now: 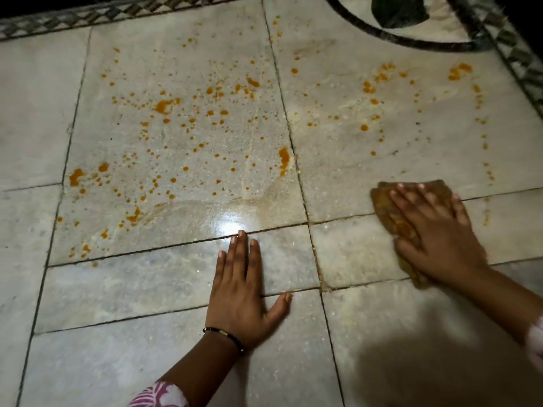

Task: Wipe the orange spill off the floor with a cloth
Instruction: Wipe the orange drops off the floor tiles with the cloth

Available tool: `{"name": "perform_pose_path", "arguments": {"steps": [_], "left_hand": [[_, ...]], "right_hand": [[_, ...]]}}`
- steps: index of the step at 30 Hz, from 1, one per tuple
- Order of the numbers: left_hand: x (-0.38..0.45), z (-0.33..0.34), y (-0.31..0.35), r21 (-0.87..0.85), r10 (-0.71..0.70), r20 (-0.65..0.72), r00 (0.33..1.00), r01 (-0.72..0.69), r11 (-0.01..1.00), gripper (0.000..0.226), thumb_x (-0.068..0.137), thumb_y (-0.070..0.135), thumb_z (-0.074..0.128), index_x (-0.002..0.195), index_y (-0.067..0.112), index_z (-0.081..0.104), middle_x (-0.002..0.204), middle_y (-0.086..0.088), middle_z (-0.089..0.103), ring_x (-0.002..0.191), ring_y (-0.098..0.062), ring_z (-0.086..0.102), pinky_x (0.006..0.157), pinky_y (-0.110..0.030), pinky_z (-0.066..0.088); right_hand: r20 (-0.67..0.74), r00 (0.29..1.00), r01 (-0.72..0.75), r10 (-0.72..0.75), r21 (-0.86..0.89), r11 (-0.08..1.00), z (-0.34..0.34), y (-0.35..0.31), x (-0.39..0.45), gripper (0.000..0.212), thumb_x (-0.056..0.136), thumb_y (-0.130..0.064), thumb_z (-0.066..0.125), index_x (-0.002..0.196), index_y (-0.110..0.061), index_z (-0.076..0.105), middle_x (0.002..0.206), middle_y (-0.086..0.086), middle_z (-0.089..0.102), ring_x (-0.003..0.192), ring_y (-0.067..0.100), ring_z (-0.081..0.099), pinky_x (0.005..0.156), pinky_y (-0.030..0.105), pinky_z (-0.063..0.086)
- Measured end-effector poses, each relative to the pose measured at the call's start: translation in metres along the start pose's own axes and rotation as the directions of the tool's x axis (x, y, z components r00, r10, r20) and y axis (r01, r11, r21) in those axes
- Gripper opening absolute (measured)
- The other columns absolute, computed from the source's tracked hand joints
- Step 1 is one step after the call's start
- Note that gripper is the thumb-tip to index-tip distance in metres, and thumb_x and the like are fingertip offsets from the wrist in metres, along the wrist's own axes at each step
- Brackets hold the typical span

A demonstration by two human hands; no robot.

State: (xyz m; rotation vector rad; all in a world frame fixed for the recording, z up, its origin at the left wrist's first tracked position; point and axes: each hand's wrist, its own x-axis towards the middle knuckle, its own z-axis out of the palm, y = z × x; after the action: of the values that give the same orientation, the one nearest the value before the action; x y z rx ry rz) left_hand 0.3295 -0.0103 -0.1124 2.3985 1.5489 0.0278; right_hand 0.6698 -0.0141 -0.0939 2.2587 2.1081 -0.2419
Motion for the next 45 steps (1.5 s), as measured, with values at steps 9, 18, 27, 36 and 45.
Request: {"name": "perform_pose_path", "arguments": {"steps": [9,18,27,36,45], "left_hand": [[0.0,0.001,0.001,0.018,-0.009,0.002,1.0,0.009,1.0,0.093,0.085,0.068,0.03,0.151,0.005,0.014,0.159,-0.017,0.008,0.147,-0.027,0.003,0.118,-0.039,0.002],[0.007,0.0,0.018,-0.039,0.021,-0.056,0.998,-0.023,0.999,0.09,0.087,0.072,0.019,0.151,0.009,0.015,0.16,-0.012,0.004,0.147,-0.025,0.001,0.116,-0.04,-0.011],[0.049,0.023,0.091,0.044,0.275,0.04,0.961,-0.277,0.96,0.09,0.088,0.071,0.017,0.148,0.005,0.026,0.157,-0.013,0.02,0.145,-0.026,0.018,0.114,-0.051,0.007],[0.048,0.023,0.093,0.024,0.254,0.041,0.966,-0.255,0.967,0.09,0.086,0.069,0.028,0.15,0.007,0.02,0.159,-0.01,0.014,0.147,-0.022,0.009,0.116,-0.051,0.009],[0.049,0.023,0.092,0.003,0.255,0.028,0.966,-0.255,0.967,0.09,0.085,0.068,0.033,0.15,0.007,0.023,0.159,-0.01,0.015,0.147,-0.021,0.01,0.116,-0.051,0.009]], "right_hand": [[-0.007,0.919,0.394,-0.394,-0.011,0.919,0.019,-0.076,-0.059,0.079,0.074,-0.052,0.046,0.147,-0.024,0.032,0.153,-0.004,0.03,0.141,0.018,0.025,0.111,0.053,0.016],[-0.06,0.96,-0.27,0.275,0.075,0.96,0.006,0.033,-0.048,0.077,0.078,-0.057,0.024,0.149,-0.026,0.024,0.156,-0.004,0.024,0.144,0.021,0.017,0.115,0.046,0.0],[-0.02,0.998,0.064,-0.064,0.003,0.998,0.016,0.011,-0.102,0.076,0.077,-0.048,0.04,0.148,-0.022,0.026,0.153,0.0,0.027,0.141,0.023,0.025,0.114,0.05,0.011],[0.081,0.89,-0.449,0.449,-0.02,0.893,-0.006,0.045,0.005,0.079,0.085,-0.057,0.024,0.151,-0.019,0.003,0.16,0.003,0.002,0.146,0.025,0.0,0.114,0.057,-0.002],[0.046,0.921,-0.385,0.387,-0.033,0.922,0.001,0.065,-0.071,0.083,0.078,-0.058,0.019,0.149,-0.016,0.02,0.154,0.014,0.021,0.14,0.032,0.02,0.113,0.057,0.003]]}}
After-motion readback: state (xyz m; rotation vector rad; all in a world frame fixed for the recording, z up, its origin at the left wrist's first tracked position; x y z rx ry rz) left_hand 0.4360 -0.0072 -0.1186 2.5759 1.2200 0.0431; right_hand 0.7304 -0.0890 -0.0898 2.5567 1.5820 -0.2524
